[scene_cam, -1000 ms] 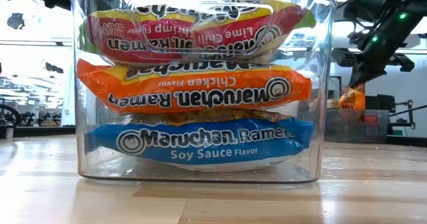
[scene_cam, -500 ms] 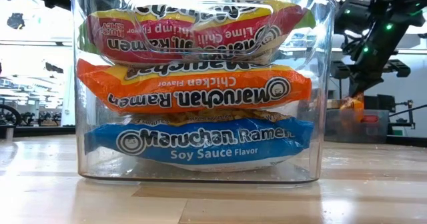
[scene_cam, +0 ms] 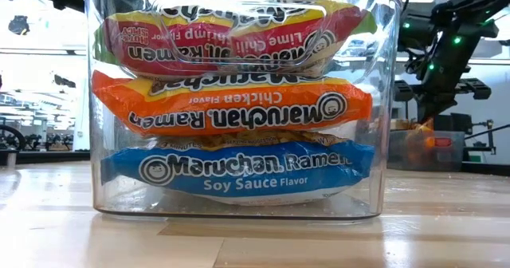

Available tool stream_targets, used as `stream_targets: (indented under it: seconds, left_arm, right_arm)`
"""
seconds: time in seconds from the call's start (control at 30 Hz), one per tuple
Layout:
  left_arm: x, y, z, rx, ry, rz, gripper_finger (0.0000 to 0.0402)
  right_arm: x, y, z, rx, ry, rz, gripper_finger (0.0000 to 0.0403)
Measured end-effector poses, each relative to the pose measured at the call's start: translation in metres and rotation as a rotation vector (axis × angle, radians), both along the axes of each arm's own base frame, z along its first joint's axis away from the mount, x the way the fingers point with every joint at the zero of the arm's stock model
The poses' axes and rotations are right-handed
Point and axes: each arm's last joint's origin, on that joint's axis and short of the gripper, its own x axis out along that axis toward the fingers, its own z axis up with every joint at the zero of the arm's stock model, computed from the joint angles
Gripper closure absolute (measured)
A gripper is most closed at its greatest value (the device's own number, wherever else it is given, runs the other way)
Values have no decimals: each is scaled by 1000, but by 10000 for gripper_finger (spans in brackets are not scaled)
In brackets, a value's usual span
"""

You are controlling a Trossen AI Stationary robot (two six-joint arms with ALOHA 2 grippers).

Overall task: Pick & Place Food Item
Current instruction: Put the orange spice pack into the black bin, then put the red noodle pack into the transparent bin

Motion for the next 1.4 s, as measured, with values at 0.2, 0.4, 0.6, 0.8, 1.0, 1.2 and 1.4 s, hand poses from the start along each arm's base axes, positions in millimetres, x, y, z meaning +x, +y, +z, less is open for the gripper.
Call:
stream_targets:
  seconds: [0.2,0.4,0.6,0.8,1.0,1.2,1.4]
  left_arm:
    - [0,0,0,-6,-1,-7,401]
    - [0,0,0,-7,-1,-9,401]
    - [0,0,0,-7,-1,-10,401]
    - [0,0,0,-7,0,-11,402]
    - [0,0,1,1,-8,-14,402]
    - [2,-1,13,120,-102,-37,402]
    - [2,-1,27,308,-187,-44,401]
  right_arm:
    - [-5,4,10,-38,-59,20,363]
    - [-13,7,19,-81,-92,38,307]
    - [-22,12,31,-146,-181,40,271]
    - [-33,20,54,-283,-340,113,266]
    - [-45,36,83,-443,-552,313,275]
    - [-60,52,97,-513,-721,517,277]
    - [-68,68,101,-470,-844,839,276]
